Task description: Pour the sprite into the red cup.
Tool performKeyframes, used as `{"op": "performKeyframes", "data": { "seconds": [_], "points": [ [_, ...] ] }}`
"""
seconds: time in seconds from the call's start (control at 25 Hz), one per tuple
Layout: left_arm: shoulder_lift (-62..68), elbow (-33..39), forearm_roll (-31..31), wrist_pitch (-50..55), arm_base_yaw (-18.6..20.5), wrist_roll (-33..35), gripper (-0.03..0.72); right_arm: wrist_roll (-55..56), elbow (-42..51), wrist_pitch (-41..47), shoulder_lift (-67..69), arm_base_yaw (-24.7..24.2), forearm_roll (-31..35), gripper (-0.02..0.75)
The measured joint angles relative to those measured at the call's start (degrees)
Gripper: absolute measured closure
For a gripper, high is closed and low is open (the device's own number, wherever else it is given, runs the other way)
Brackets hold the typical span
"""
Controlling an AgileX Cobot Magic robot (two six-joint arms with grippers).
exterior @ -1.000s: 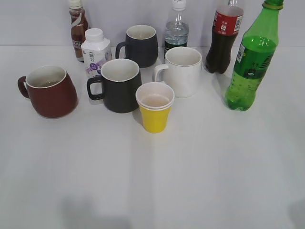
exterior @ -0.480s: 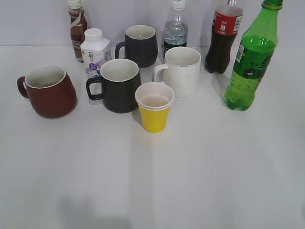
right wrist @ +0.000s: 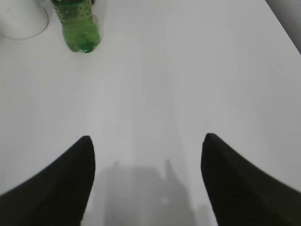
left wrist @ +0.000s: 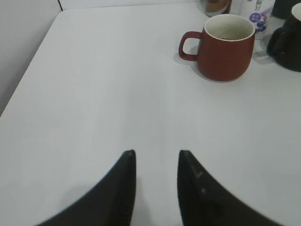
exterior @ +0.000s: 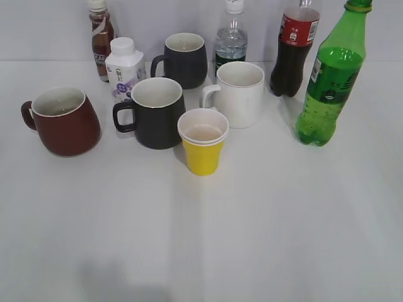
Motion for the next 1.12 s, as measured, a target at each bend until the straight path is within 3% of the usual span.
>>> {"op": "performKeyframes", "data": {
  "seconds": [1.12],
  "points": [
    [0.00, 0.00, 0.05, 0.00, -0.93, 0.00, 0.449, -0.02, 0.00, 0.00, -0.05, -0.11, 0.18, 0.217]
  ]
}}
